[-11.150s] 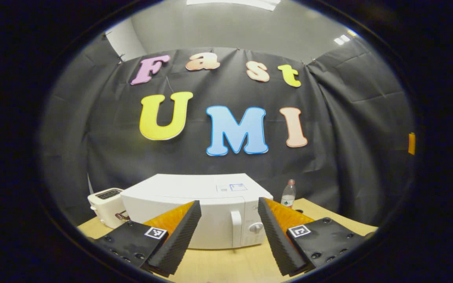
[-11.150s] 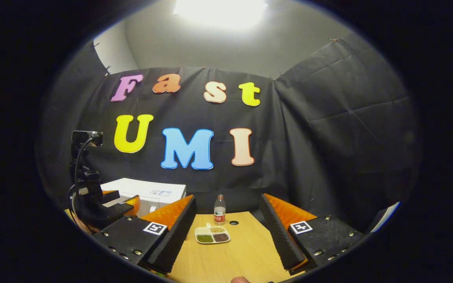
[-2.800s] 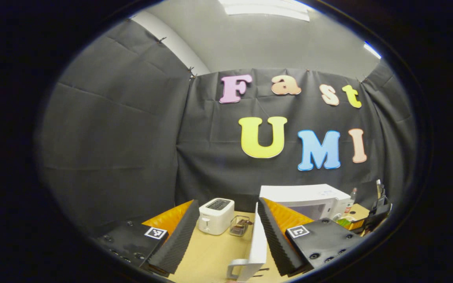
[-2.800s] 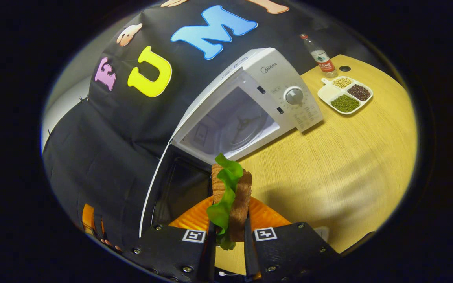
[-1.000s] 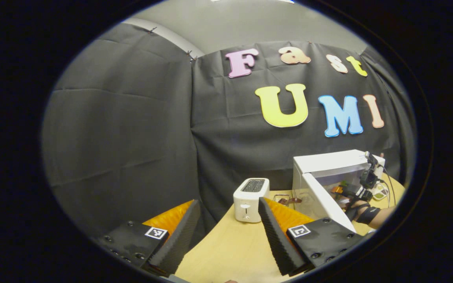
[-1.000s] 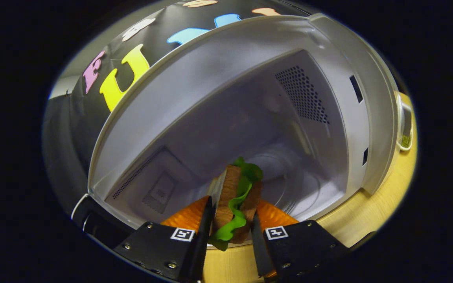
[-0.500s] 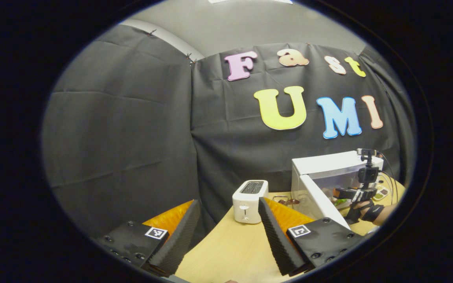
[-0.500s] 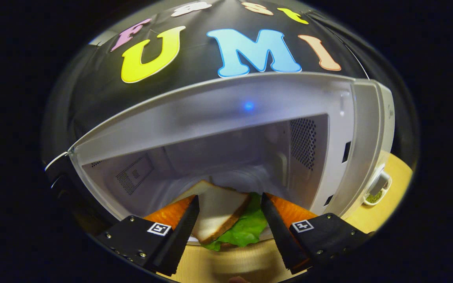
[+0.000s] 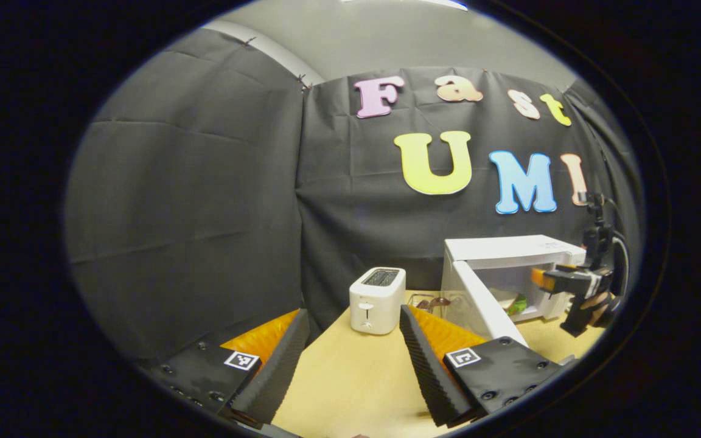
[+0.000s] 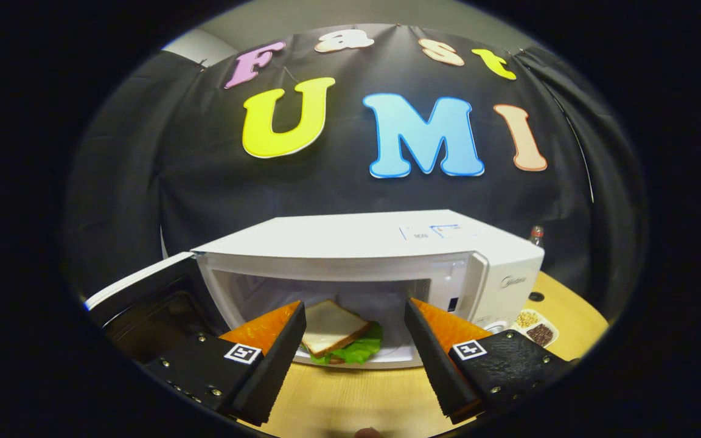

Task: Open the microwave oven with the left hand, put the food in, and close the microwave oven.

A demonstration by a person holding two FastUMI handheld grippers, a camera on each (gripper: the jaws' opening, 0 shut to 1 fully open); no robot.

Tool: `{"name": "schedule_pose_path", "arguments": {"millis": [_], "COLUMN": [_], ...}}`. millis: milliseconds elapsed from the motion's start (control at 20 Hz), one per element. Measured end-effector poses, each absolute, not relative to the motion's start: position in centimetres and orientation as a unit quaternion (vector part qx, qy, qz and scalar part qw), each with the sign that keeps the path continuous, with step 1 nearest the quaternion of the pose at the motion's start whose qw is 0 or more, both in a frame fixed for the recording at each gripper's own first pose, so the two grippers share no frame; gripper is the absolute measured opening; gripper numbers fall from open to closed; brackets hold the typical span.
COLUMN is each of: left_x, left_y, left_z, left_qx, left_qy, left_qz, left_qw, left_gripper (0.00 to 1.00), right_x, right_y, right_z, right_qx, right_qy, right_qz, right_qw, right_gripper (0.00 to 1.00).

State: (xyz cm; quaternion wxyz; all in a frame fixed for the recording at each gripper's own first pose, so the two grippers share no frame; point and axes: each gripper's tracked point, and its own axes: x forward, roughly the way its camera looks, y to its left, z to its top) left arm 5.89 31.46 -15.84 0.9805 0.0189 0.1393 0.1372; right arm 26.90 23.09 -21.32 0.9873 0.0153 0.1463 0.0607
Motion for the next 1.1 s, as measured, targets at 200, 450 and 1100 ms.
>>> {"name": "schedule_pose_path", "arguments": {"millis": [200, 450, 1100], "left_x": [4.9, 4.2, 3.1], "left_y": [31.2, 30.2, 25.0], "left_z": [-16.5, -18.7, -24.8], "left_qx": [0.020, 0.028, -0.018], "left_qy": [0.141, 0.162, 0.209], "left_qz": [0.148, 0.143, 0.119], "left_qw": [0.979, 0.976, 0.971], "left_gripper": [0.98, 0.98, 0.31], "right_x": [22.3, 16.7, 7.4], "right_y": [21.8, 19.9, 11.7], "right_z": [-16.1, -10.0, -7.0], "right_qx": [0.015, 0.011, -0.007], "right_qy": [0.109, 0.062, 0.058], "right_qz": [0.084, 0.099, 0.090], "right_qw": [0.990, 0.993, 0.994], "right_gripper": [0.98, 0.98, 0.98]}}
